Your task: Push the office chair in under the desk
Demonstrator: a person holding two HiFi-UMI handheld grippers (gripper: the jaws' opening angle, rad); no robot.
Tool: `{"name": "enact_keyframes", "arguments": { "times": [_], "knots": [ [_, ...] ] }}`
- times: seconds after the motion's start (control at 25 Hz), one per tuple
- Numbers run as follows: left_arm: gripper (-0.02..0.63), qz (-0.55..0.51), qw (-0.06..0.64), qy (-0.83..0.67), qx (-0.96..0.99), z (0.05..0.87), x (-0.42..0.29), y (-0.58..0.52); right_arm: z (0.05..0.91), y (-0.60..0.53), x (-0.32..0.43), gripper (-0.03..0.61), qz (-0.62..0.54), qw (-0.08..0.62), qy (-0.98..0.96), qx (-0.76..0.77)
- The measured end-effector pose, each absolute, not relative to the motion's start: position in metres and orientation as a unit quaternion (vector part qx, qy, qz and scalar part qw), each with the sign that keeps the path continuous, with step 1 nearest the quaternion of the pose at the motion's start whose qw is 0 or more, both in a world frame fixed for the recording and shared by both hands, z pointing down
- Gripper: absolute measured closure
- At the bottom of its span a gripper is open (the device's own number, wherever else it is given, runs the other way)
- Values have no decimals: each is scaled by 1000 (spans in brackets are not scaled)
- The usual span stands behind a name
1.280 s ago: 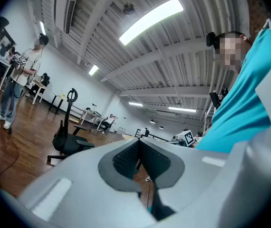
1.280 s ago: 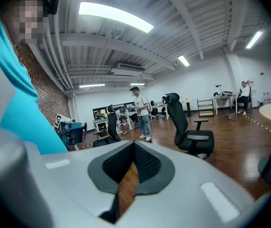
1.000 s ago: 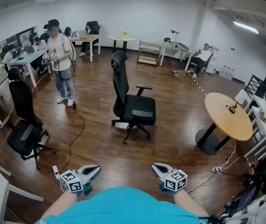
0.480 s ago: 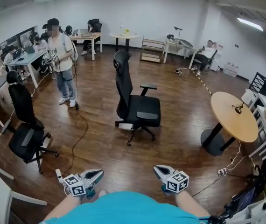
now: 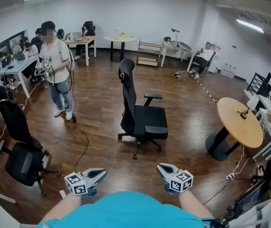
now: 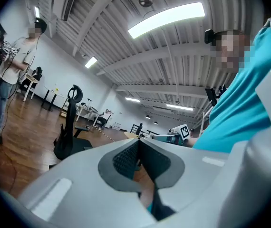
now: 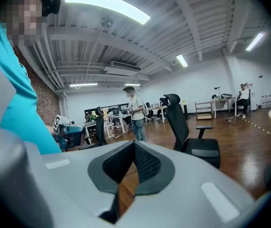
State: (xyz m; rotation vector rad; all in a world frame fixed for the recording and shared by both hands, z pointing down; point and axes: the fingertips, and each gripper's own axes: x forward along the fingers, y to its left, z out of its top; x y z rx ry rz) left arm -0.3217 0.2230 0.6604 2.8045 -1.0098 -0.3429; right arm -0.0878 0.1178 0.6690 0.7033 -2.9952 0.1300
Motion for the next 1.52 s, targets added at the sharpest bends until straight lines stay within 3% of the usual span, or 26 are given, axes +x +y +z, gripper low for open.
{"name": "enact_keyframes", "arguments": {
  "times": [0.28, 0.72, 0.92, 1.28, 1.52],
  "knots": [
    [591, -118, 70, -319, 938, 664, -394, 92, 680, 4, -152, 578, 48, 41, -966, 249],
    [589, -104, 57, -391, 913, 615, -283, -133, 635, -232, -48, 578, 48, 31, -983, 175],
    [589, -88, 50, -426, 899, 611, -290, -222, 624, -313, -38, 578, 52, 17, -985, 166],
    [586, -62, 15, -465, 883, 585, -395, -375, 619, -400, -71, 578, 46, 23, -978, 203],
    [528, -67, -1, -446, 893, 554, -524, -472, 592, -432, -189, 578, 41, 28, -966, 255]
  ]
}}
